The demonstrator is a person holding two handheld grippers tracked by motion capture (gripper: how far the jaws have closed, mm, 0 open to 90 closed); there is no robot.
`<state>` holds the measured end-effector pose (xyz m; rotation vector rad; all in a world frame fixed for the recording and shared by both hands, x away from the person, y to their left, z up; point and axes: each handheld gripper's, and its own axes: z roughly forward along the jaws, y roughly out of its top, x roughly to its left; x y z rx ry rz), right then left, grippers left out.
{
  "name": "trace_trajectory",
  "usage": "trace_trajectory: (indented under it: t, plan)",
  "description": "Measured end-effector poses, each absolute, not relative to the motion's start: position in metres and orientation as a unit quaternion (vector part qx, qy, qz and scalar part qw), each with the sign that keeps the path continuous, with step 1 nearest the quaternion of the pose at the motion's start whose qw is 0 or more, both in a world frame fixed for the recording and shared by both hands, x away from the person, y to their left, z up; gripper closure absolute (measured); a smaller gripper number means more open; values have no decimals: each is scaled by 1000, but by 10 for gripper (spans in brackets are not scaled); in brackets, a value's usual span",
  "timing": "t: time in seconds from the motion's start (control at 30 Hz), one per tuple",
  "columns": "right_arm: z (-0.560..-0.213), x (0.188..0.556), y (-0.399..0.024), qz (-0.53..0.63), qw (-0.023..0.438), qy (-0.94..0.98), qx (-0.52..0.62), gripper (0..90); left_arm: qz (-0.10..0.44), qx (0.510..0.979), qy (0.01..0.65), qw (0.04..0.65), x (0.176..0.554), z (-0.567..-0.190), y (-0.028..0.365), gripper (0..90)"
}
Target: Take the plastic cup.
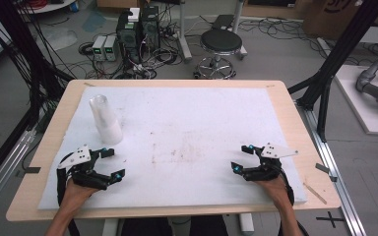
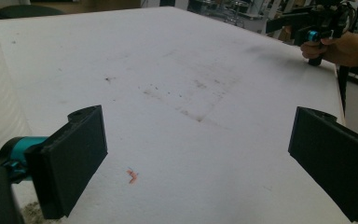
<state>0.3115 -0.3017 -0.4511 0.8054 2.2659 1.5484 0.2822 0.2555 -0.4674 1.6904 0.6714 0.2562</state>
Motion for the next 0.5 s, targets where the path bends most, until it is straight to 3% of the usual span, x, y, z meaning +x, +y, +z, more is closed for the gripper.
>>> trace_trajectory:
  t: [0.5]
  plan:
    - [-451, 312, -303, 540, 138, 781, 280, 185, 100, 731, 288, 610, 284, -468, 256, 43]
